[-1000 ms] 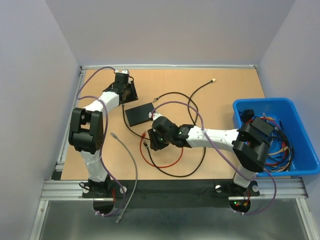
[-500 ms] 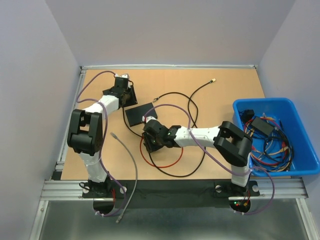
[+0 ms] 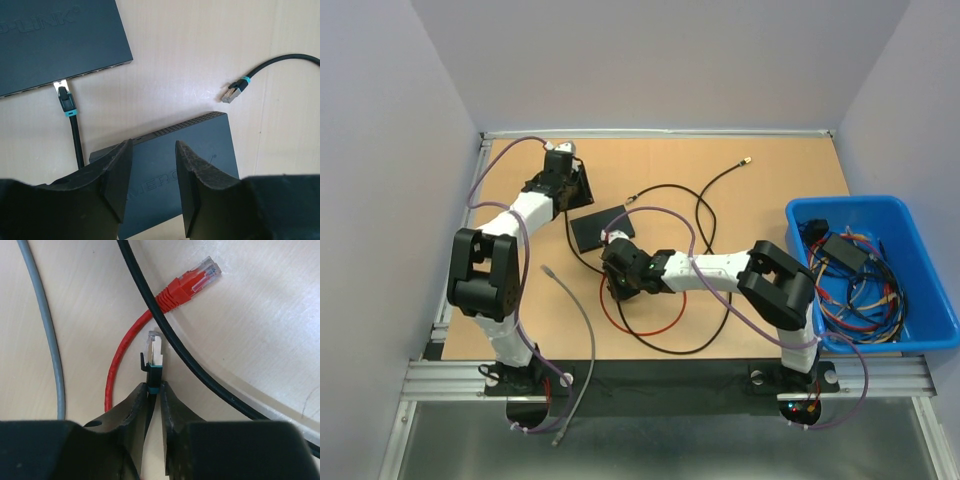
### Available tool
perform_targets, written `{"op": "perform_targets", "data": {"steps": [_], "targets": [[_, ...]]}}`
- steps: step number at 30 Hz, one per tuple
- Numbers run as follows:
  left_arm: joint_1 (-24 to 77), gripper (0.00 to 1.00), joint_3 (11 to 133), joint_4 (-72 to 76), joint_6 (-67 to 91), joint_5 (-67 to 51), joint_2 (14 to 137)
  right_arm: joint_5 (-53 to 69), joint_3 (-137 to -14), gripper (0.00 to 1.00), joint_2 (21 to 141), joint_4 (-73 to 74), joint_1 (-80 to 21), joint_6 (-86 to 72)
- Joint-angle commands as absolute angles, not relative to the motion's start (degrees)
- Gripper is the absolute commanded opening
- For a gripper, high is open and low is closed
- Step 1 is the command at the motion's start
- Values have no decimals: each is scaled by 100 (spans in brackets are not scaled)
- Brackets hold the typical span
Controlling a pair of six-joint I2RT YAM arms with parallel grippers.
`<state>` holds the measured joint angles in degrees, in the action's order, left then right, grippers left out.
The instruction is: Insert the plug into the switch port
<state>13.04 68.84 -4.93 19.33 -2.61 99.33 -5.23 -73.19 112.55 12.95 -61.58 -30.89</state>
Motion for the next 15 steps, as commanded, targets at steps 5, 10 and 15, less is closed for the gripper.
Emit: {"op": "perform_targets", "data": {"steps": [5,10,15], "targets": [[1336,50,6487,-360,2074,-317,9106,-870,-6927,6,11013,1266,-6223,-3199],[1441,48,6145,-264,2144,-403,8430,-923,-6741,2,10478,1230,-6214,-3059],[1617,46,5057,744,2364,-1378,7226,-721,-6443,0,9327,1230,-6196,-2971]]}}
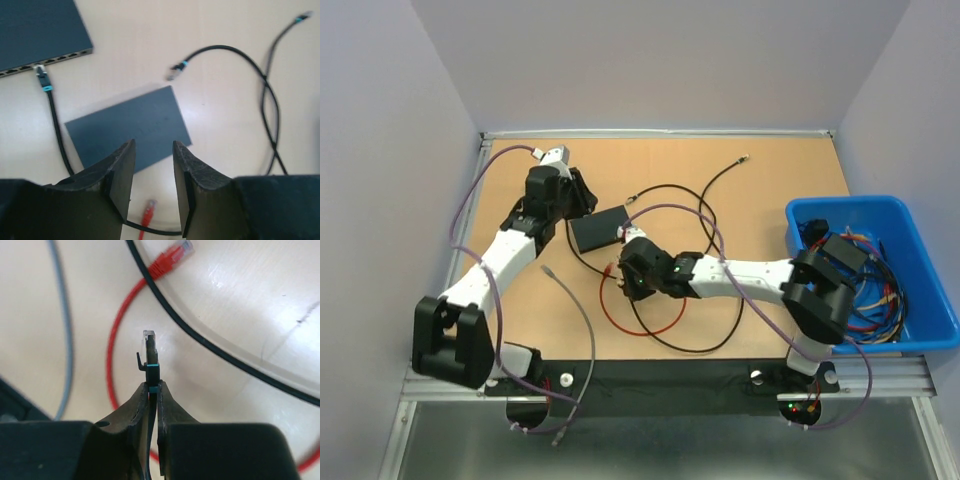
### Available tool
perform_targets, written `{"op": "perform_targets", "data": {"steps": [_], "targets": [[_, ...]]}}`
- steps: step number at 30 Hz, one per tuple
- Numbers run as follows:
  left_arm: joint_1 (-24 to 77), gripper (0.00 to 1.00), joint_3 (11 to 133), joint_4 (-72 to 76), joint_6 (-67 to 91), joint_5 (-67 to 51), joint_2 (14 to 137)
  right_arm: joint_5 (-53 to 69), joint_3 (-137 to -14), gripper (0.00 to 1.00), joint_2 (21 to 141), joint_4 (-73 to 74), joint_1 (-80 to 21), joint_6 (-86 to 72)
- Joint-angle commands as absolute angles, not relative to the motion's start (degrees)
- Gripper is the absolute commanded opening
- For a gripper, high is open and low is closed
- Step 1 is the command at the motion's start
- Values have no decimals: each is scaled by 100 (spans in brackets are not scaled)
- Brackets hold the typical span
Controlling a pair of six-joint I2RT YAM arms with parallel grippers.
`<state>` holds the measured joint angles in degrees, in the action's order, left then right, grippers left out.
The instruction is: Insert the plug into the switch port
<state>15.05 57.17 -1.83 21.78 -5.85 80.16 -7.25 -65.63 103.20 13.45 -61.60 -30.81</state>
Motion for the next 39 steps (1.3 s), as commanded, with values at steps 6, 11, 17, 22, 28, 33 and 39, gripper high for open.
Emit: {"op": "perform_targets", "data": {"steps": [6,11,17,22,28,33,39], "targets": [[1670,49,3965,2456,3110,-3194,6101,-283,-5977,0,7949,881,-6030,-2971],[1696,50,3086,4137,4340,-4077,5511,324,-5669,0,7086,370,-5713,-3050],[1819,51,2760,5273,5018,-4491,5142,852,-5616,0,6618,-141,-5423,-3260],[2012,51,2532,5572,5106,-4474,4983,1072,-5722,0,6706,-255,-5405,-3419],[2259,51,2075,5871,5186,-4070,4755,1248,-5722,0,6698,-527,-5405,-3612],[2268,51,1864,5854,5142,-3640,4518,1380,-5739,0,6618,-580,-5396,-3648],[2276,51,1828,5599,4975,-3103,4157,1432,-5678,1,6521,-589,-5405,-3709]]}}
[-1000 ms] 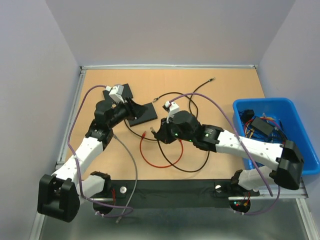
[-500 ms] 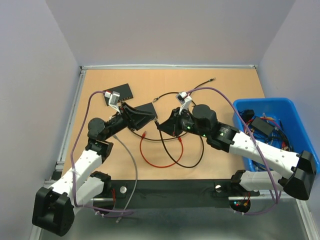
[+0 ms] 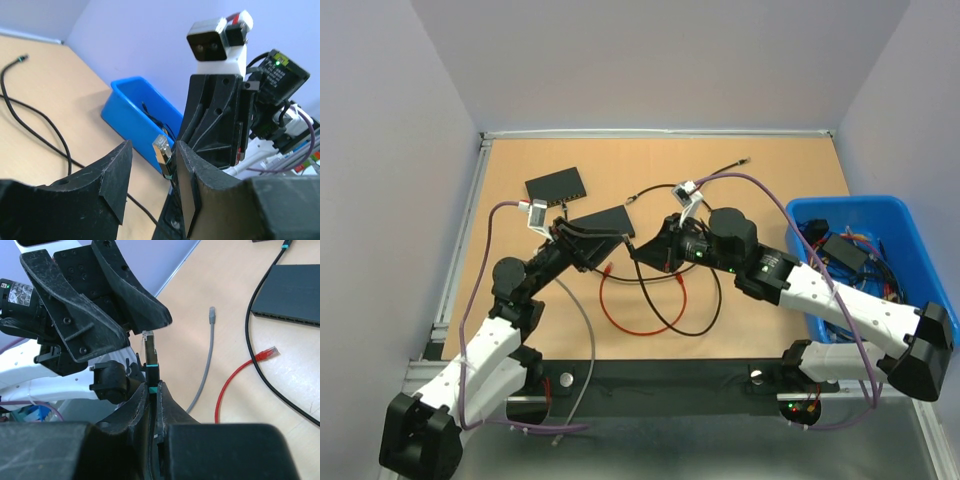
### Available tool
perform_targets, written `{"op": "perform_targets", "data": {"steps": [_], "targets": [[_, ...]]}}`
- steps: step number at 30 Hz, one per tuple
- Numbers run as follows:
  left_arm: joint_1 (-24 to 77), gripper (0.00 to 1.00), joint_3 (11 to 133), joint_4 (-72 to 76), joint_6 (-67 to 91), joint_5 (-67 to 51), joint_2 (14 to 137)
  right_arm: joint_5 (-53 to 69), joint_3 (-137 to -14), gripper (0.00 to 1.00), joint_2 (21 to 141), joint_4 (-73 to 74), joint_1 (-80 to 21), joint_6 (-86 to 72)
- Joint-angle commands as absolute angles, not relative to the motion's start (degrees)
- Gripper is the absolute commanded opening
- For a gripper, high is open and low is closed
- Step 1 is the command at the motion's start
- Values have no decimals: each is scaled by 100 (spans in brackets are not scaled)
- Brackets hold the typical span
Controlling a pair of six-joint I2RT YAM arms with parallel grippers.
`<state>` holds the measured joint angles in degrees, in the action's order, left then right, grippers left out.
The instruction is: Insert the plug into the switch port
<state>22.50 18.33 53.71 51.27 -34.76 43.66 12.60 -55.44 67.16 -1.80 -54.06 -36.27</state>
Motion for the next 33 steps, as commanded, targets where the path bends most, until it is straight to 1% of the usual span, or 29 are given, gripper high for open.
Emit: {"op": "perform_targets", "data": {"steps": [1,3,11,19,21,23,24,25,27,28,30,31,32,33], "targets": [[2276,50,1846,5625,4992,-3103,4192,1511,-5686,0,6539,-598,-5405,-3709],[2268,49,1854,5704,5036,-3199,4254,1573,-5695,0,6627,-606,-5405,-3753],[2329,46,1872,6038,5150,-3463,4482,1749,-5651,1,6689,-896,-5405,-3876],[2557,45,1934,6407,5229,-3700,4781,1784,-5651,0,6750,-1011,-5405,-3937],[2663,43,1934,6433,5212,-3674,4843,1723,-5643,0,6733,-1019,-5405,-3946],[2716,40,1907,6451,5203,-3604,4825,1679,-5643,0,6715,-1028,-5405,-3946],[2733,34,1907,6451,5194,-3534,4816,1687,-5643,0,6697,-1020,-5397,-3946],[2742,22,1890,6451,5203,-3507,4790,1670,-5625,0,6689,-1028,-5405,-3938],[2751,11,1881,6442,5212,-3446,4764,1635,-5590,0,6654,-1020,-5405,-3929],[2751,1,1872,6425,5212,-3419,4720,1565,-5546,0,6619,-1020,-5397,-3920],[2742,0,1890,6329,5195,-3384,4685,1451,-5502,1,6540,-1002,-5405,-3850],[2742,0,1907,6163,5168,-3358,4658,1381,-5485,2,6487,-958,-5405,-3815],[2742,0,1959,6057,5107,-3340,4606,1188,-5484,5,6399,-906,-5405,-3780],[2742,0,1995,5934,5072,-3314,4571,1082,-5519,11,6346,-844,-5405,-3666]]}}
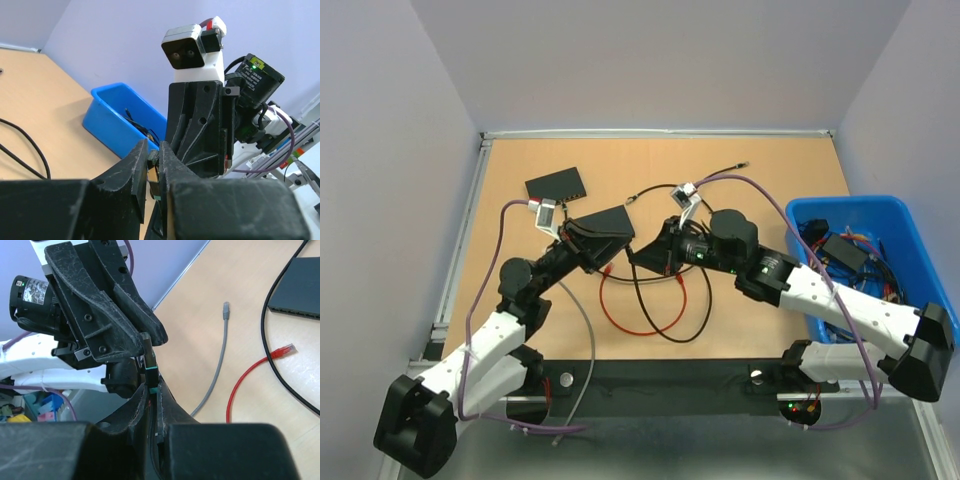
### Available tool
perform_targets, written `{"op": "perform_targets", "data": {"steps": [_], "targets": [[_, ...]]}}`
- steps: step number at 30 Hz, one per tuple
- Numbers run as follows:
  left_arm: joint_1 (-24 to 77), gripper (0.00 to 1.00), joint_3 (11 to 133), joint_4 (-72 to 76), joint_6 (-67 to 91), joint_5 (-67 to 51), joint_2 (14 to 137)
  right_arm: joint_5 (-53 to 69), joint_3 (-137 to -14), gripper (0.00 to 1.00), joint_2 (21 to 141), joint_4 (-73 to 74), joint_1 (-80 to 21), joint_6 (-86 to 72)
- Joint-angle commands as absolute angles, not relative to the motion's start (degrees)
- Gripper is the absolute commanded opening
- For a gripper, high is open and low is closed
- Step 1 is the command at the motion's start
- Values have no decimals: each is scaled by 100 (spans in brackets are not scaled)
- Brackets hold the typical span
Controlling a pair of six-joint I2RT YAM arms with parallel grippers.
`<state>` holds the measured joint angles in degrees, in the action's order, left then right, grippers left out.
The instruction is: Insert the plug into the switch port
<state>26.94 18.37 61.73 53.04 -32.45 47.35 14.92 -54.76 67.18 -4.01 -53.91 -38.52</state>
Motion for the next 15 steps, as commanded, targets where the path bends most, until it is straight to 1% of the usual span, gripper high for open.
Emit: {"op": "perform_targets", "data": {"steps": [1,2,3,4,6,8,10,15], "targets": [[2742,0,2047,5498,5028,-3200,4536,968,-5572,16,6311,-635,-5405,-3595],[2751,0,2204,5206,4888,-3112,4466,714,-5651,34,6293,-494,-5397,-3508],[2742,0,2284,4672,4817,-2937,4447,590,-5808,40,6293,-205,-5405,-3307],[2742,0,2355,4441,4782,-2840,4430,476,-5923,43,6310,-54,-5405,-3183],[2742,0,2557,3992,4729,-2603,4386,186,-6160,46,6459,350,-5405,-2789],[2751,0,2811,3168,4851,-2077,4368,-164,-6564,47,6678,877,-5405,-2559],[2760,0,3005,2107,5061,-1227,4368,-368,-6897,47,6802,1281,-5414,-2260],[2900,0,3401,1390,5449,-669,4544,-1001,-7382,45,7162,1801,-5493,-1882]]}}
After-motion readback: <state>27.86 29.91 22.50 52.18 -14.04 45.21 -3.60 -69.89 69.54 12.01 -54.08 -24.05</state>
